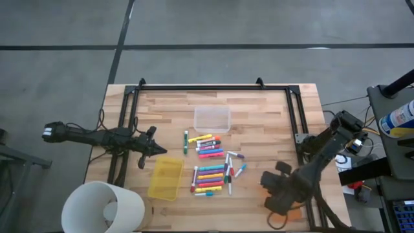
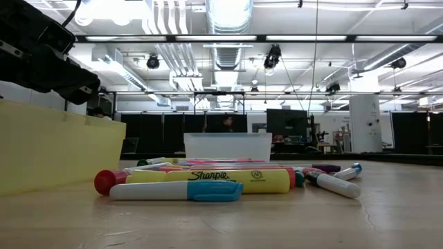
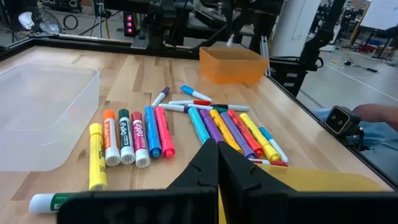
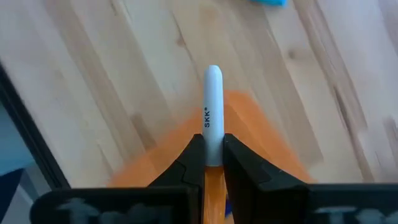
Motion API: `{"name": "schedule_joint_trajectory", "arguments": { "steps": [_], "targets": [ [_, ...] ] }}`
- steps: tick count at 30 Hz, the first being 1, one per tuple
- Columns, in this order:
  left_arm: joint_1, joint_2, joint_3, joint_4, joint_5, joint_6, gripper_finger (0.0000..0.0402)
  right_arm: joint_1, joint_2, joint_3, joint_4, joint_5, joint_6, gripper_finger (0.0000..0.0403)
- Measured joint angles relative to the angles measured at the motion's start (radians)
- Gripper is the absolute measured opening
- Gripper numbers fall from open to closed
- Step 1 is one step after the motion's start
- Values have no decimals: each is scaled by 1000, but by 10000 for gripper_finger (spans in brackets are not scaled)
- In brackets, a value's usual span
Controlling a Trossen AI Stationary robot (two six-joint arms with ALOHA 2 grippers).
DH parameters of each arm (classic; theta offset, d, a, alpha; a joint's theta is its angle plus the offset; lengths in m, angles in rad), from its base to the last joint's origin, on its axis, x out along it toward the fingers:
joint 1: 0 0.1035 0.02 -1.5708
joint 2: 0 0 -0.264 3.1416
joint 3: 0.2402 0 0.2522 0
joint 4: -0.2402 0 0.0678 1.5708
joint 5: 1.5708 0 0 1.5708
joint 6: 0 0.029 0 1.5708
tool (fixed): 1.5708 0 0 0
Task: Pick & Place Markers
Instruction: Put the small orange highlighter pen into the orange bin
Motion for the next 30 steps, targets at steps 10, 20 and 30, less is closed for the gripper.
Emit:
{"name": "schedule_joint_trajectory", "arguments": {
  "steps": [10,20,30],
  "targets": [
    [0,0,0,0,0,0,0,147,10,-3,-41,0,316,32],
    [0,0,0,-3,0,0,0,244,10,-88,13,-1,508,33],
    [0,0,0,-3,0,0,0,249,10,-146,107,-3,498,34]
  ]
}}
